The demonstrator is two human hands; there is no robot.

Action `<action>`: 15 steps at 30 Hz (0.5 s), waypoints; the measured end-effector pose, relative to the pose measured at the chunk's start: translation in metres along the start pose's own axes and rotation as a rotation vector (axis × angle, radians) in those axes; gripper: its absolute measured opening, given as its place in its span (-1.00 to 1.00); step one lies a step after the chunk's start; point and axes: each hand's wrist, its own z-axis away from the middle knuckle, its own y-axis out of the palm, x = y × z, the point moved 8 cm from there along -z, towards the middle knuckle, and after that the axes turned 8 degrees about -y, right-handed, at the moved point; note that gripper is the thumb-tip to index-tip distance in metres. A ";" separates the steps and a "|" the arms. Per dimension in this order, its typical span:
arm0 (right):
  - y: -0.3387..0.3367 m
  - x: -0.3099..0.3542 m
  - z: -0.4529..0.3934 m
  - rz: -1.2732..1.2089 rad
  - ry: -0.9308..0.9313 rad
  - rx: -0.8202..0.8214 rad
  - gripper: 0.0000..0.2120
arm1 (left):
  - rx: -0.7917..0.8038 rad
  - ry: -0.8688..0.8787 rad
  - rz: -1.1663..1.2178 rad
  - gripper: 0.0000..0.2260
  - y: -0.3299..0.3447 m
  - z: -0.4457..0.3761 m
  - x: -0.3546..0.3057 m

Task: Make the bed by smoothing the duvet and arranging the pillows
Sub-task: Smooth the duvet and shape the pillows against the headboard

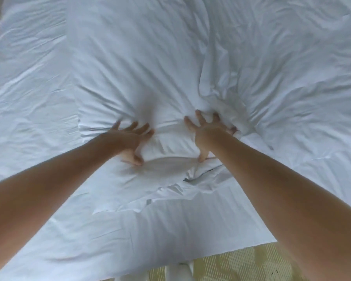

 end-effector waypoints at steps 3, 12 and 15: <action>0.005 -0.018 -0.018 0.042 -0.009 -0.061 0.16 | 0.031 -0.101 0.030 0.04 0.017 -0.001 0.020; 0.013 -0.005 -0.059 0.077 -0.021 0.005 -0.09 | -0.016 -0.070 0.157 0.09 0.038 -0.061 0.003; -0.025 0.019 -0.051 0.120 -0.107 0.045 -0.35 | 0.042 -0.043 0.143 0.10 0.028 -0.057 0.009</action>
